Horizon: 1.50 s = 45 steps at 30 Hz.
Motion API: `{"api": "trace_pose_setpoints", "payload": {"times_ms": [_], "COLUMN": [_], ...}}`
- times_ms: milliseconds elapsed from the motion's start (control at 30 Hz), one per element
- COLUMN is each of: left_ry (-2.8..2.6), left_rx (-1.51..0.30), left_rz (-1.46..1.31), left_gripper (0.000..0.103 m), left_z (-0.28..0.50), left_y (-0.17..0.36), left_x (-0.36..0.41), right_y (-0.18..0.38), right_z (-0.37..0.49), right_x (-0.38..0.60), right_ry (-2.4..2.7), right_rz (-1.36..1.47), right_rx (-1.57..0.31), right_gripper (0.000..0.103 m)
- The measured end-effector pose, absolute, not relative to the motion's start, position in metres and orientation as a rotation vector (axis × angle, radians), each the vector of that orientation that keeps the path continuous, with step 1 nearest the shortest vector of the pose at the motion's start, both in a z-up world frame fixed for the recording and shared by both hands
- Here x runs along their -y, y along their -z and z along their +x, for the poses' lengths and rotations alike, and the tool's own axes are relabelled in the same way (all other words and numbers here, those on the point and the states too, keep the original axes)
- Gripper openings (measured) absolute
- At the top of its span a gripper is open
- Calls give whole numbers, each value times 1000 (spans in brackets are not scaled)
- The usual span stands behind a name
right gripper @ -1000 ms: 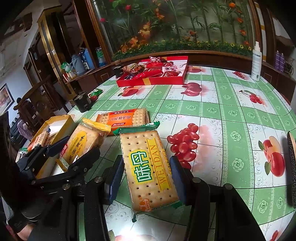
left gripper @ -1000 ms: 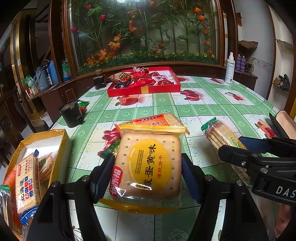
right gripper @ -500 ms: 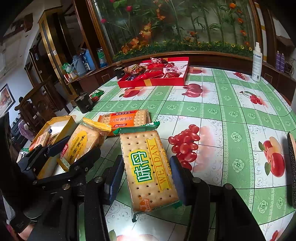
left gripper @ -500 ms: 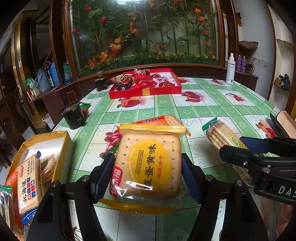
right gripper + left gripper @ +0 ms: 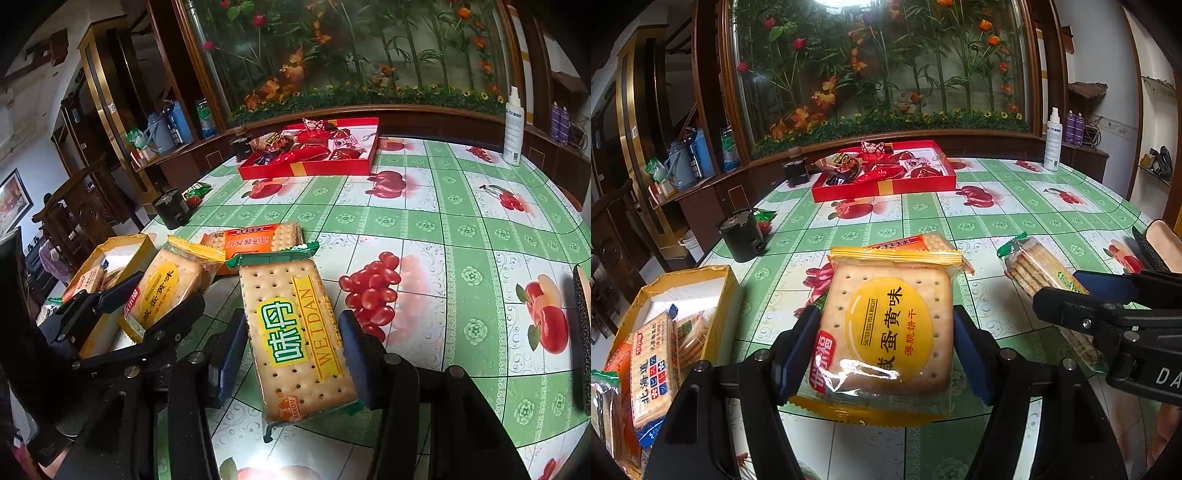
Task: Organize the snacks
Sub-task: 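Carry both packs over the white tray, lower them and open both tools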
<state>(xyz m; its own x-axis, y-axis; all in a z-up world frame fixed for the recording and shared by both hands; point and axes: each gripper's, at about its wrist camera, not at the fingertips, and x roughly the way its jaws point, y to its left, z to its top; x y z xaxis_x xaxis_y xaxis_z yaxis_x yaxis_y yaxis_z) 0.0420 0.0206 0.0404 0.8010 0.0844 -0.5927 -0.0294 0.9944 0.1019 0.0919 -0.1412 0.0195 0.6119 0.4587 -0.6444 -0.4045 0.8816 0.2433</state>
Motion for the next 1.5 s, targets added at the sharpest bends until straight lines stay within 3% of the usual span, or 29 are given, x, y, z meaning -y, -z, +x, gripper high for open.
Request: {"api": "trace_pose_setpoints", "payload": {"times_ms": [300,600,967,1300,1500], "left_ry": [-37,-41,-214,-261,-278], "left_rx": [-618,-572,-624,-640,-635], "left_rz": [-2,-53,-156,-128,-106], "left_gripper": [70,70,70,71,70], "left_z": [40,-14,-82,-92,-93], "left_y": [-55,-97,-89,-68,-60], "left_x": [-36,-73,-187,-210,-208], "right_y": [-27,-47,-73,-63,-49], "right_z": [93,76,77,106,110], "right_x": [149,118,-28,-179,-217], "right_ry": [-486,-550,-779,-890,-897], "right_rz": [151,149,40,-94,-196], "right_rx": [-753,-735,-763,-865,-892], "right_gripper": [55,55,55,55,55]}}
